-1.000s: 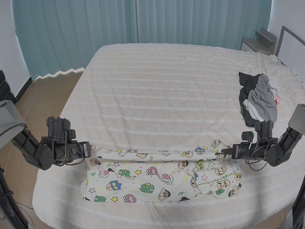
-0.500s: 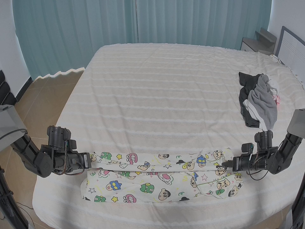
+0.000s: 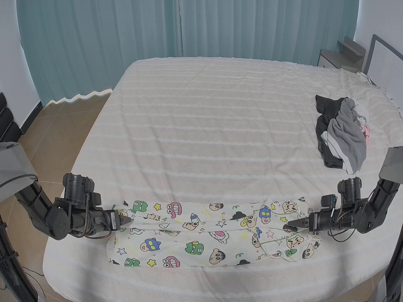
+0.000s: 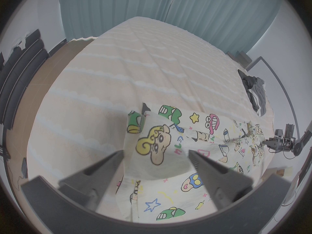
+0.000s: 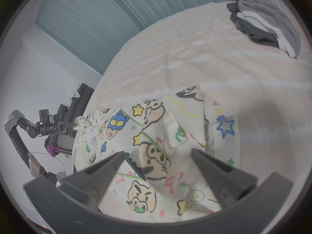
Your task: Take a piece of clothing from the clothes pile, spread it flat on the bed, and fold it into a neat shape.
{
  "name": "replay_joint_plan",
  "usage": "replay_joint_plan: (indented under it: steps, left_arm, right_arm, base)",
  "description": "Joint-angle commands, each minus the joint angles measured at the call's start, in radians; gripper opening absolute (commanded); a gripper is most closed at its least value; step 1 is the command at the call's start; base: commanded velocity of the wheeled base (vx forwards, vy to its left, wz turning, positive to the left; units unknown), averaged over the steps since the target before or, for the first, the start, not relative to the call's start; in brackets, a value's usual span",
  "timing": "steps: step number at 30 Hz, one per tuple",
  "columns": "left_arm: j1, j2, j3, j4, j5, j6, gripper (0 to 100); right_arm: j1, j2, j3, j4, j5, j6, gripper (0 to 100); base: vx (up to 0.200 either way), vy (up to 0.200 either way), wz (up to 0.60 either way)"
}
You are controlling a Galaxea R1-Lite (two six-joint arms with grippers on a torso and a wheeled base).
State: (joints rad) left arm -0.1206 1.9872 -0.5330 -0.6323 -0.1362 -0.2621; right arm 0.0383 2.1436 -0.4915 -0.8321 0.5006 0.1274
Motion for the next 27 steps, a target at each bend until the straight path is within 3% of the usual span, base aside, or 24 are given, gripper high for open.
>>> replay_joint_plan:
  steps: [1,9,15,18,19,20,23,24,25,27]
  left_arm:
    - [0.009,-0.001,0.041,-0.03,0.0,-0.02,100]
    - [0.062,-0.051,0.122,-0.202,-0.006,-0.184,100]
    - [0.113,-0.206,0.137,-0.21,-0.146,-0.416,100]
    - [0.115,-0.262,0.13,-0.21,-0.177,-0.586,100]
    - [0.115,-0.262,0.13,-0.21,-0.177,-0.586,100]
    - [0.111,-0.281,0.126,-0.213,-0.18,-0.7,100]
    - [0.11,-0.295,0.131,-0.217,-0.201,-0.871,100]
    - [0.11,-0.295,0.131,-0.217,-0.201,-0.871,100]
    - [0.118,-0.295,0.153,-0.221,-0.26,-0.927,100]
    - [0.136,-0.295,0.188,-0.227,-0.33,-0.936,100]
  right_arm:
    - [-0.038,-0.008,0.05,-0.038,0.001,0.001,100]
    - [-0.107,-0.034,0.205,-0.346,0.003,0.054,100]
    - [-0.084,-0.151,0.24,-0.464,-0.002,0.198,100]
    - [0.012,-0.215,0.225,-0.463,-0.034,0.301,100]
    - [0.012,-0.215,0.225,-0.463,-0.034,0.301,100]
    - [0.089,-0.223,0.197,-0.461,-0.1,0.37,100]
    - [0.203,-0.191,0.131,-0.45,-0.215,0.455,100]
    - [0.203,-0.191,0.131,-0.45,-0.215,0.455,100]
    - [0.258,-0.159,0.088,-0.432,-0.261,0.508,100]
    - [0.308,-0.137,0.059,-0.415,-0.28,0.563,100]
  base:
    - [0.0,0.0,0.0]
    - [0.0,0.0,0.0]
    - [0.0,0.0,0.0]
    - [0.0,0.0,0.0]
    - [0.0,0.0,0.0]
    - [0.0,0.0,0.0]
    - [0.0,0.0,0.0]
    - [0.0,0.0,0.0]
    - [0.0,0.0,0.0]
    - [0.0,0.0,0.0]
